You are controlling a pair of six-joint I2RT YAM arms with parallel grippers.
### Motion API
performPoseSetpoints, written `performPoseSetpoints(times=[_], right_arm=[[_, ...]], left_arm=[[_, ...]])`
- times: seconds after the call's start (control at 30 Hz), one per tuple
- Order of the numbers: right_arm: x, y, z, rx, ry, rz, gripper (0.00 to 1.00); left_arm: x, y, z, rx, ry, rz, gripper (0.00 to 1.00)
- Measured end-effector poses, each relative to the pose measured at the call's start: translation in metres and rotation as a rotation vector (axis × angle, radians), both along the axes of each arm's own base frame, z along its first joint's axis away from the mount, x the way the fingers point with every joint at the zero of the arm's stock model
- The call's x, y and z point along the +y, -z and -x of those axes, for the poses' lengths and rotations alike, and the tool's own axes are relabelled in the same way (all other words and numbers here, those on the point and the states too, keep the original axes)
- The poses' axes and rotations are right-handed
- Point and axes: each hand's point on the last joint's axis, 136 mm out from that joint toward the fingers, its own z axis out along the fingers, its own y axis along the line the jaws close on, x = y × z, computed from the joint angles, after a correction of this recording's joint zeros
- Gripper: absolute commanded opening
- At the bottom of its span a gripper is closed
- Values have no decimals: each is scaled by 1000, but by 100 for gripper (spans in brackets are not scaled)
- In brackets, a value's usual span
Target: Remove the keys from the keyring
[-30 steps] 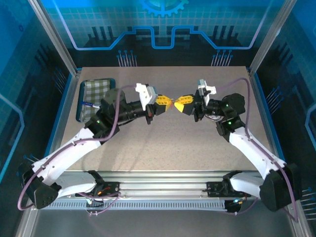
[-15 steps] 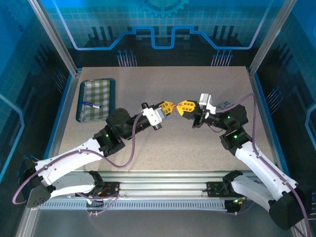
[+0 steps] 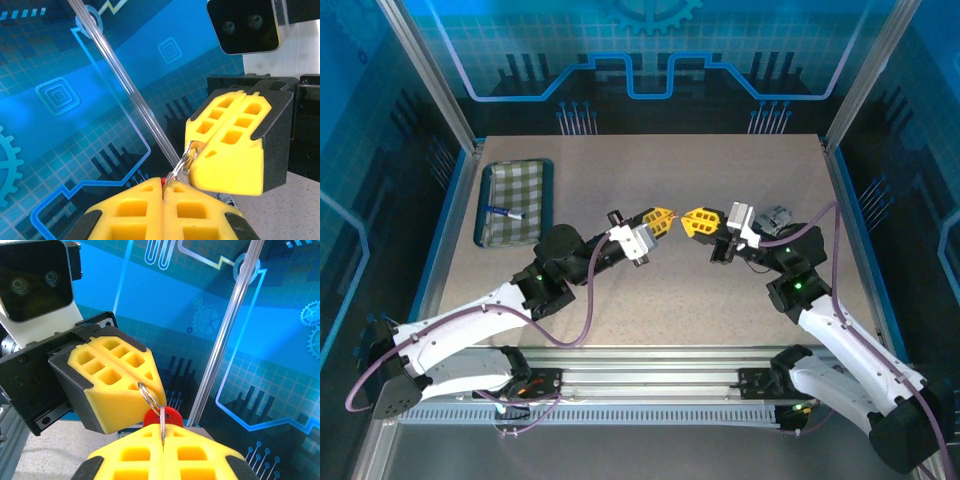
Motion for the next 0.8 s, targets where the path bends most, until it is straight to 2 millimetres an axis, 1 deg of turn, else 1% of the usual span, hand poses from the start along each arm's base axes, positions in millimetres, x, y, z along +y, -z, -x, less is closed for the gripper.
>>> performPoseSetpoints(times=[0.13, 0.37, 0.5, 0.67, 0.8], right_arm=[[0, -1, 3, -27, 9, 0, 0], [2, -2, 3, -30, 12, -8, 0], [4, -4, 3, -36, 3, -25, 0], [6, -5, 3, -40, 5, -43, 0], [3, -10, 0, -48, 37, -64, 0]], left_arm=[[1, -1, 0, 18, 6, 25, 0], [5, 1, -1, 103, 49, 95, 0], [8, -1, -1, 155, 68, 146, 0], [13, 1, -5, 234, 84, 233, 0], [30, -17, -14, 260, 62, 351, 0]])
